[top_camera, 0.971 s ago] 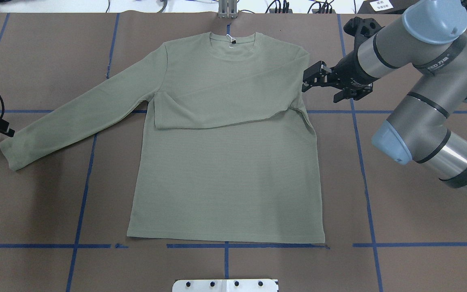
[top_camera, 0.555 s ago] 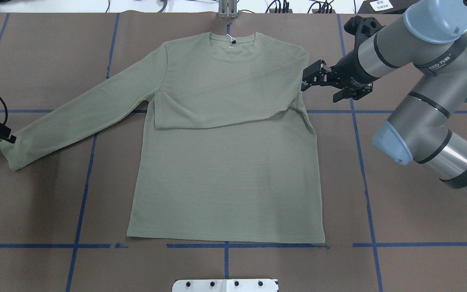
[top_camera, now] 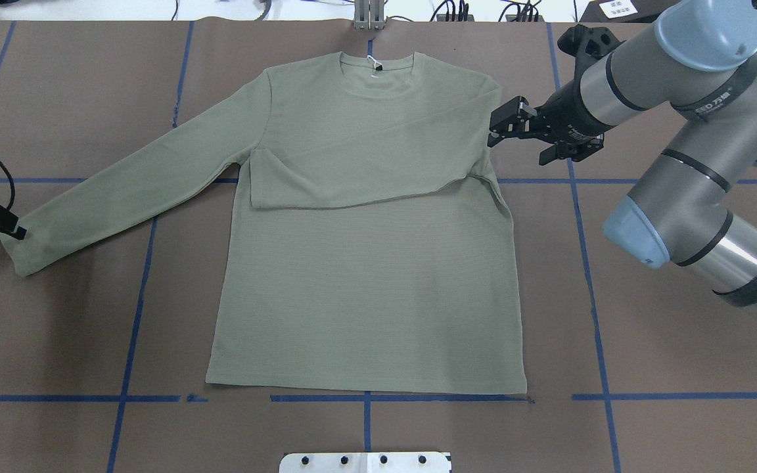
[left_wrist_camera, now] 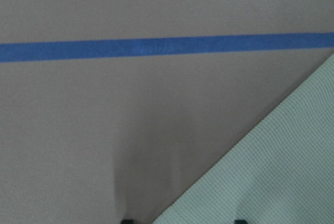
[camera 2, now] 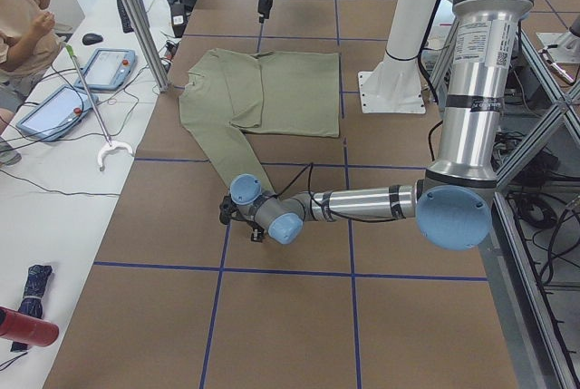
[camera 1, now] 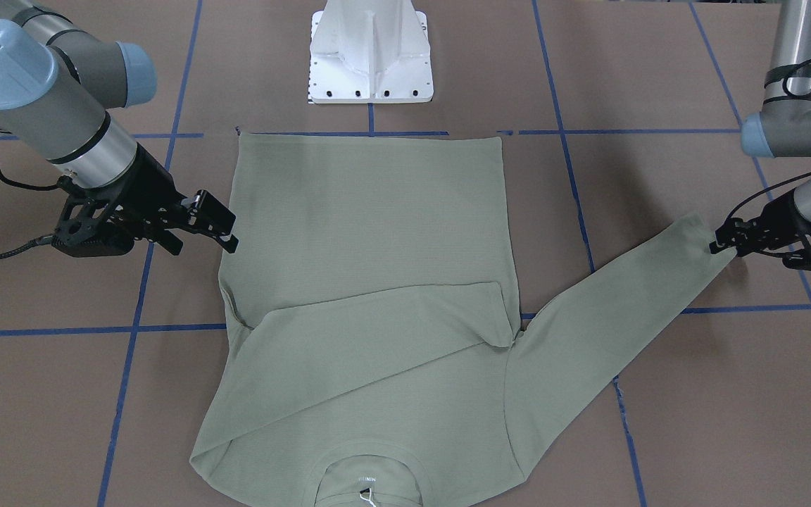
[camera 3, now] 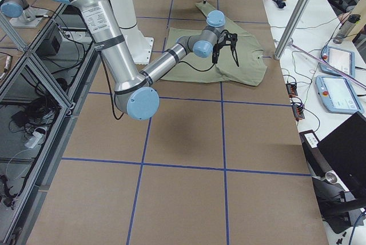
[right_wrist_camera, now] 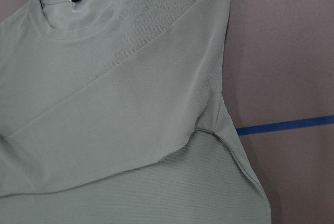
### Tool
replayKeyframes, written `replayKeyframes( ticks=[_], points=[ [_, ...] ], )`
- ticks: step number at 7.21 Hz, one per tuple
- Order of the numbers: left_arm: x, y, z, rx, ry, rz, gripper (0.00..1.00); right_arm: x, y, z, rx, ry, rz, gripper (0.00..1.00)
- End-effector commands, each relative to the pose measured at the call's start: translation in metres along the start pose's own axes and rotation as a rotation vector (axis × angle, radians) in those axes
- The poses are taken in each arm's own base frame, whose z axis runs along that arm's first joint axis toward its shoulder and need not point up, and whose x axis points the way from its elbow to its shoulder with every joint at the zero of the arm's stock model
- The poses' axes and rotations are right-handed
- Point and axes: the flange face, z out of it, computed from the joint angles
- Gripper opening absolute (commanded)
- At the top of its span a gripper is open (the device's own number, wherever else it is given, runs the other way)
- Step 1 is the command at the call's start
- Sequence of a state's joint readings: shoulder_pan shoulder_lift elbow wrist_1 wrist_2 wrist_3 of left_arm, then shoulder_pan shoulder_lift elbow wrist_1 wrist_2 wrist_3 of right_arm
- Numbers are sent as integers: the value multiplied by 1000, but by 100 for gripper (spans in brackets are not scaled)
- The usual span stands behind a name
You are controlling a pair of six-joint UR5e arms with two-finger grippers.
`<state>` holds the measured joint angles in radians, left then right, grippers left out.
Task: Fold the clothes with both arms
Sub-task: 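Lower the left gripper to the cuff of the other sleeve and grasp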
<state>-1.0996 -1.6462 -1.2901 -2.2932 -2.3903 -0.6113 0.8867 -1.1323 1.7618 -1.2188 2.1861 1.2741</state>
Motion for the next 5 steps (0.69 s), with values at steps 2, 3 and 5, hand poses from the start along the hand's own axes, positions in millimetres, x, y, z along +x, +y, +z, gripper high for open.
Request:
replayKeyframes(
  ticks=[2, 3, 5],
  points=[
    [27, -4, -18, 26, 35, 48, 0, 4, 0, 2, -2, 6, 5, 100],
    [41, -6, -30, 47, 49, 69, 0, 7, 1, 3, -4, 9, 7, 100],
    [92, -6, -63, 72, 133, 126, 0, 16, 1, 5, -17, 17, -4, 100]
  ],
)
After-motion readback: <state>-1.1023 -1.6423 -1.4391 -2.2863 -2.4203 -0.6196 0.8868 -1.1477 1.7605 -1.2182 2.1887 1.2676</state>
